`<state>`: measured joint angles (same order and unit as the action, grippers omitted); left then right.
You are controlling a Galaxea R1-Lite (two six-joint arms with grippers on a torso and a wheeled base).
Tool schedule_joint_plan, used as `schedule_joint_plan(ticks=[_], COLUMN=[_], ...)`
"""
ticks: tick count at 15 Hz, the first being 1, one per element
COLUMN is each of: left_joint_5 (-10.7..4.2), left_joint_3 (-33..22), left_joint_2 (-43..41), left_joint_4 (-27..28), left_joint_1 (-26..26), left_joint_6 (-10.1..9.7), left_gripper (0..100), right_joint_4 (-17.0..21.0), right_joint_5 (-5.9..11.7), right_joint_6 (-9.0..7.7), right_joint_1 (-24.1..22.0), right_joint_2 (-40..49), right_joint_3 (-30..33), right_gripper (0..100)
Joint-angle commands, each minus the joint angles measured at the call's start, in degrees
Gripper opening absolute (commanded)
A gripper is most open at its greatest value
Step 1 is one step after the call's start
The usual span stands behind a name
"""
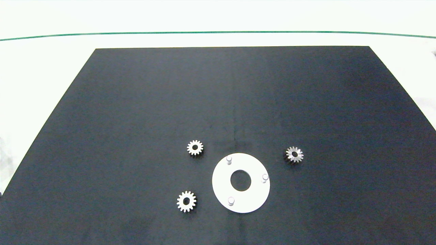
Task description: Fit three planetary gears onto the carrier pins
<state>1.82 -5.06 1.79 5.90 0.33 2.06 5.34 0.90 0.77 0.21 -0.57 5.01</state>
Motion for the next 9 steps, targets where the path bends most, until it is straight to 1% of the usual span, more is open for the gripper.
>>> schedule_joint_plan(ticks=[1, 2, 3, 4, 5, 6, 7, 8, 9], left_joint_5=[-0.06, -0.06, -0.15, -0.23, -0.41, -0.5, -0.5, -0.5, -0.59], left_joint_3=[-25.18, -31.59, -35.81, -39.5, -42.84, -46.18, -49.61, -50.58, -52.07], left_joint_2=[17.19, 23.96, 29.32, 34.07, 37.67, 41.1, 45.23, 46.81, 50.68], left_joint_4=[17.57, 19.06, 19.15, 19.24, 19.32, 19.32, 19.5, 19.68, 19.5], left_joint_1=[-0.07, -0.24, 0.29, 0.81, 0.99, 0.99, 2.04, 3.1, 6.17], left_joint_6=[1.1, 2.33, 4.62, 8.75, 10.77, 10.77, 10.16, 9.19, 8.22], left_gripper=[100, 100, 100, 100, 100, 100, 100, 100, 100], right_joint_4=[8.11, 8.28, 8.28, 8.37, 8.37, 8.37, 8.37, 8.37, 8.37], right_joint_5=[-0.11, -0.46, -0.37, -0.37, -0.37, -0.37, -0.37, -0.37, -0.99], right_joint_6=[-1.12, -2.53, -2.79, -2.79, -2.88, -2.97, -3.49, -3.93, -4.55], right_joint_1=[3.22, 5.95, 8.58, 10.95, 12.54, 13.5, 14.29, 14.56, 15.0], right_joint_2=[-10.06, -14.54, -19.03, -23.42, -27.64, -31.51, -35.81, -37.92, -43.11], right_joint_3=[13.01, 15.91, 18.54, 21.53, 24.61, 27.07, 29.35, 30.5, 33.4], right_gripper=[100, 100, 100, 100, 100, 100, 100, 100, 100])
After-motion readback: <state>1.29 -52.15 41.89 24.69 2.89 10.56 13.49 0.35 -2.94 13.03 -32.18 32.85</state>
